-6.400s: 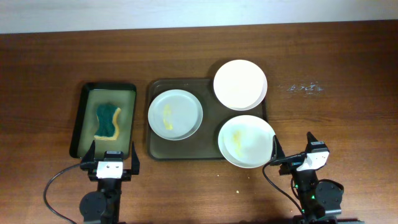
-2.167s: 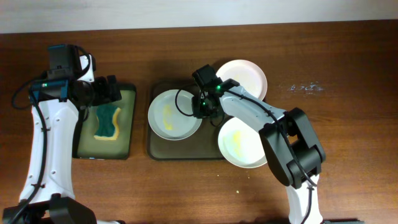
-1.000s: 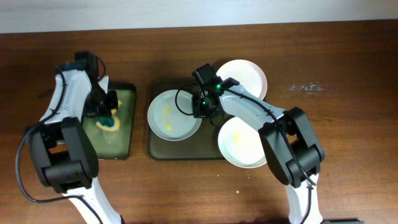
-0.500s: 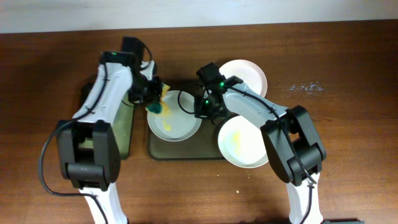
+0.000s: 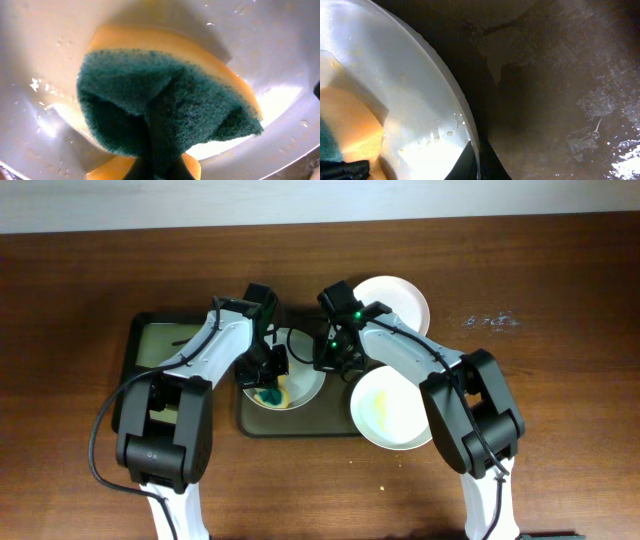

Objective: Clean dirty plates on tray and stack at the side
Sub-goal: 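Scrub the held plate with the sponge in the left gripper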

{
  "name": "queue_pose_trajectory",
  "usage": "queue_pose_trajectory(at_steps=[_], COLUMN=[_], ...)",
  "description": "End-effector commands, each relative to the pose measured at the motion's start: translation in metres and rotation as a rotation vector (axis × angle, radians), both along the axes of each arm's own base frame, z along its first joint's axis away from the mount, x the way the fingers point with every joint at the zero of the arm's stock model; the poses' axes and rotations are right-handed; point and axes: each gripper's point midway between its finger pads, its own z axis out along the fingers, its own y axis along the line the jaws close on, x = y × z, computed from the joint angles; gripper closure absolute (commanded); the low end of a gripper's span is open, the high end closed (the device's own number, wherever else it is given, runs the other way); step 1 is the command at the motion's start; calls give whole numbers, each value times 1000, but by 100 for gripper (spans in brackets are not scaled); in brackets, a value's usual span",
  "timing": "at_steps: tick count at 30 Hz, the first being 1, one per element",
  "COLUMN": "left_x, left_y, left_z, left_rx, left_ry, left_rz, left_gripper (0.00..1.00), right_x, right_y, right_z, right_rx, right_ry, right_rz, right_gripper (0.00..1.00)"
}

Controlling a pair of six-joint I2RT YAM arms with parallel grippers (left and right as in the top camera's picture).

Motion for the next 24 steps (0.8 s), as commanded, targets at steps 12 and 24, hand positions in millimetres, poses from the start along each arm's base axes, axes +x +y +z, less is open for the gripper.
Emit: queue_pose_trajectory(at_steps=[12, 24], left_x=[-19, 113], left_y=[8, 51], left_z=[-5, 15], left_rx=[26, 379], left_ry=[29, -528], left_rz=[-206, -47], left_gripper=[100, 100], right_x=[-25, -33], right_y=[-5, 0], right_z=[-31, -36], right_rx=[56, -9], right_ry=[172, 150], right_rz=[43, 83], right_gripper=[96, 96])
